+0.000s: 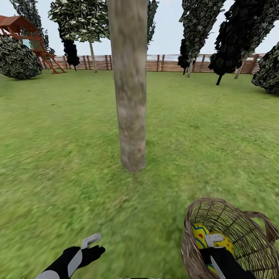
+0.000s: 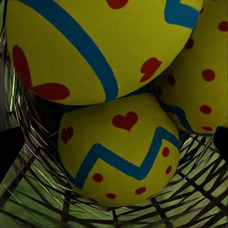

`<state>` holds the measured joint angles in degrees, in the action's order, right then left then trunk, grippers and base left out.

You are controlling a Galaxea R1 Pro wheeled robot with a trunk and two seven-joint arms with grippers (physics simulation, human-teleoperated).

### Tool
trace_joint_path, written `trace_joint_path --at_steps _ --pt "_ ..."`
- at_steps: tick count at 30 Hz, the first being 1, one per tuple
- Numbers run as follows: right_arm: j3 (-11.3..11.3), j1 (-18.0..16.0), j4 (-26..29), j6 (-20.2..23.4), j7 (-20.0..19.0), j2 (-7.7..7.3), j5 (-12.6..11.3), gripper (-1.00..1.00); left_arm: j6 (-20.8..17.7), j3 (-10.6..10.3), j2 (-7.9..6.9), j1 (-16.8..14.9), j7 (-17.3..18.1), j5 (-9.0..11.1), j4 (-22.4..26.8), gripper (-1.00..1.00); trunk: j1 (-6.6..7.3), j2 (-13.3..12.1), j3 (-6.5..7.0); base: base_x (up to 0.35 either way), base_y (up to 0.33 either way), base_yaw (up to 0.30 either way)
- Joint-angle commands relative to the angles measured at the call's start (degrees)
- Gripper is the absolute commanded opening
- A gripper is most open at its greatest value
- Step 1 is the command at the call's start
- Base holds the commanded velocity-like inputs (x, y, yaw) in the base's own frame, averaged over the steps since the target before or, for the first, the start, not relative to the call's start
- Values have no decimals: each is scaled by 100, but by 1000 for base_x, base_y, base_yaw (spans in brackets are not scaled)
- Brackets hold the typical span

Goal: Take the three Easter eggs out of the wicker basket on the lawn in the garden, then place them on the lawn next to a single tree (choose any tree) so that all three eggs are next to the same tree and none are left in the basket.

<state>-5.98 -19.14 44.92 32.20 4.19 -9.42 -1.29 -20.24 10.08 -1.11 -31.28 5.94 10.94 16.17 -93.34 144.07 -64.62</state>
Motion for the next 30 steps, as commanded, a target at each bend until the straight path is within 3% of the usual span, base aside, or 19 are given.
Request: trace_joint_path --at_steps 1,30 --pt "-30 -2 8 32 38 -7 -13 100 -41 29 -1 -1 14 29 9 100 -1 4 -28 0 0 0" --pt "-18 -2 8 32 38 -16 -4 100 -41 27 6 -1 21 27 9 100 -76 42 -670 0 0 0"
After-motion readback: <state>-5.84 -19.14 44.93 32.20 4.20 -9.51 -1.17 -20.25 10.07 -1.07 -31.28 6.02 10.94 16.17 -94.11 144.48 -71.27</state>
